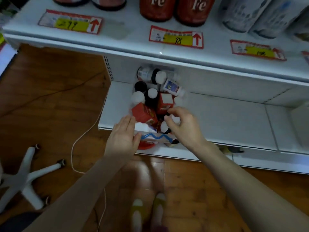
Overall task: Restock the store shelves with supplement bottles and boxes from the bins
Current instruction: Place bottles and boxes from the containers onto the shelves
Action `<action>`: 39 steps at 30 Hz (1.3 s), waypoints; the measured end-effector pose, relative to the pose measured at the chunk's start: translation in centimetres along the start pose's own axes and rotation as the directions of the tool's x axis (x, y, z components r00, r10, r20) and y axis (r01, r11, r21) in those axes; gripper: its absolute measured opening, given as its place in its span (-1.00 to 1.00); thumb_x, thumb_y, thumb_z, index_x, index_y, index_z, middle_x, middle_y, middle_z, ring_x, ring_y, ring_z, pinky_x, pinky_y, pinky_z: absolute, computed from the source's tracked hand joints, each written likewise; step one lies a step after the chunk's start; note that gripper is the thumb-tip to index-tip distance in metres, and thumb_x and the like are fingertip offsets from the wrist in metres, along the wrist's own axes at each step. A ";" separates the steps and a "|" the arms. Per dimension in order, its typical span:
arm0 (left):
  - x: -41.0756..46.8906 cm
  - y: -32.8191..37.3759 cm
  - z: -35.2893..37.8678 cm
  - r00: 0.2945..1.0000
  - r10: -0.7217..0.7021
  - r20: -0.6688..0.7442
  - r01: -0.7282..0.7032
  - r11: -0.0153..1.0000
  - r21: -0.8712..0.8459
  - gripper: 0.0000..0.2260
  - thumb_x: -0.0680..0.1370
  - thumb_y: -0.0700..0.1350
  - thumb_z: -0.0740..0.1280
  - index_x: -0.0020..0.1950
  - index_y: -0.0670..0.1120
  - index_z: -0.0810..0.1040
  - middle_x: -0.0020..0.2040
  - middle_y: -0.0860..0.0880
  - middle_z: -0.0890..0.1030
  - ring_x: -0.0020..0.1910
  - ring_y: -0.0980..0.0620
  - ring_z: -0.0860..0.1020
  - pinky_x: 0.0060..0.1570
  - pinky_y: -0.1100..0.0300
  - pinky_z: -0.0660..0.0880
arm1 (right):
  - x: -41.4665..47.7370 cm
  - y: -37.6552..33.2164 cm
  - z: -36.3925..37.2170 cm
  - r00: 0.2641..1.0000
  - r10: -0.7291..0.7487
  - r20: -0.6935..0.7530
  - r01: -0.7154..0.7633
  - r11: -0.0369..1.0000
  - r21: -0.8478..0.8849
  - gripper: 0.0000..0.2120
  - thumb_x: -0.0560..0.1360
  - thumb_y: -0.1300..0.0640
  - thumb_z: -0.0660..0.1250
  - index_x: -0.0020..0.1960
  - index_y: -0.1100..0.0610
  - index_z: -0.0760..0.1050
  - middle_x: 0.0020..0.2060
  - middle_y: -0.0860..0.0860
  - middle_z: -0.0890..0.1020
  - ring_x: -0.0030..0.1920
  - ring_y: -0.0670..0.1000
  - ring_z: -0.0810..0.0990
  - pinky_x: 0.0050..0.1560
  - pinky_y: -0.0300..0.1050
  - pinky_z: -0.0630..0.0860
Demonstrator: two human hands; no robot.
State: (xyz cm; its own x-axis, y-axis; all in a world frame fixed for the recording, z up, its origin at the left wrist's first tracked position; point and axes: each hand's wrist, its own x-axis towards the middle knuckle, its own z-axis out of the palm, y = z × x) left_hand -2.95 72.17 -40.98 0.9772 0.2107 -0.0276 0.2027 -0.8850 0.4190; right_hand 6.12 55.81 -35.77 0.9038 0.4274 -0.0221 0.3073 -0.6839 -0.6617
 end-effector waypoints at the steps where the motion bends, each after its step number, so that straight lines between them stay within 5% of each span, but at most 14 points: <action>1: 0.4 -0.6 0.7 1.000 -0.005 -0.002 0.005 1.000 -0.006 -0.43 0.52 0.06 0.05 0.43 -0.25 0.28 0.44 -0.21 0.29 0.45 -0.14 0.22 0.40 -0.02 0.13 | 0.4 0.6 1.1 1.000 0.003 0.011 -0.003 1.000 -0.010 -0.75 0.50 0.15 0.31 0.13 0.23 0.53 0.05 0.13 0.59 0.07 0.06 0.52 -0.04 -0.31 0.31; 8: 1.7 -3.7 4.4 0.999 0.031 0.021 -0.031 0.999 0.015 -0.49 0.50 0.02 0.12 0.24 -0.35 0.48 0.24 -0.30 0.50 0.23 -0.27 0.49 0.10 -0.24 0.42 | 4.6 3.5 6.5 0.991 0.048 0.125 -0.043 0.998 -0.041 -0.61 0.50 0.09 0.32 0.26 0.24 0.43 0.14 0.15 0.56 0.16 0.11 0.50 0.05 -0.17 0.37; 12: 1.6 -4.4 4.9 0.998 0.064 0.009 -0.065 0.997 0.041 -0.49 0.52 0.05 0.11 0.26 -0.31 0.48 0.28 -0.25 0.49 0.27 -0.20 0.46 0.16 -0.16 0.43 | 6.8 3.8 8.4 0.971 0.095 0.219 -0.094 0.995 -0.014 -0.49 0.47 0.05 0.36 0.34 0.20 0.33 0.24 0.12 0.47 0.24 0.09 0.43 0.17 -0.13 0.36; 16: 1.9 -4.6 4.9 0.998 0.053 0.031 -0.054 0.998 0.033 -0.44 0.52 0.12 0.07 0.32 -0.26 0.43 0.32 -0.21 0.46 0.31 -0.17 0.43 0.20 -0.13 0.41 | 8.8 3.5 10.5 0.947 0.129 0.294 -0.119 0.992 -0.050 -0.52 0.40 -0.01 0.41 0.23 0.15 0.37 0.14 0.10 0.47 0.12 0.08 0.48 -0.01 -0.15 0.36; 20: 2.0 -4.6 4.9 0.999 0.019 0.038 -0.019 1.000 -0.012 -0.41 0.53 0.16 0.05 0.37 -0.23 0.38 0.36 -0.17 0.42 0.36 -0.13 0.38 0.24 -0.15 0.39 | 9.4 3.7 12.9 0.940 0.166 0.298 -0.146 0.985 -0.088 -0.48 0.33 -0.11 0.44 0.15 0.14 0.39 0.06 0.11 0.53 0.06 0.12 0.53 0.04 -0.01 0.48; 34: 1.7 -5.2 5.4 0.997 0.074 0.003 -0.074 0.997 -0.009 -0.42 0.59 0.19 -0.04 0.35 -0.22 0.37 0.35 -0.20 0.43 0.34 -0.17 0.39 0.12 -0.16 0.49 | 9.9 4.0 12.4 0.960 0.103 0.260 -0.088 0.994 -0.070 -0.36 0.25 -0.08 0.50 0.24 0.05 0.33 0.10 0.05 0.51 0.11 0.09 0.48 0.13 0.02 0.42; 39: 1.7 -5.2 5.2 0.997 0.078 -0.009 -0.078 0.997 -0.008 -0.46 0.53 0.13 0.11 0.34 -0.24 0.38 0.34 -0.21 0.44 0.33 -0.17 0.40 0.08 -0.16 0.51 | 8.5 4.0 9.8 0.975 0.166 0.150 -0.185 0.975 0.123 -0.41 0.27 0.01 0.54 0.19 0.11 0.36 0.02 0.01 0.52 0.04 0.02 0.50 -0.01 -0.11 0.43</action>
State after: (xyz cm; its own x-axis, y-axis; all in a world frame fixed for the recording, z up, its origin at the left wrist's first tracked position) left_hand -2.06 74.99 -47.92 0.9894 0.1444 0.0134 0.1249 -0.8953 0.4276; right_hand 12.10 62.49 -45.99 0.8871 0.3917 -0.2442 0.0956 -0.6734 -0.7330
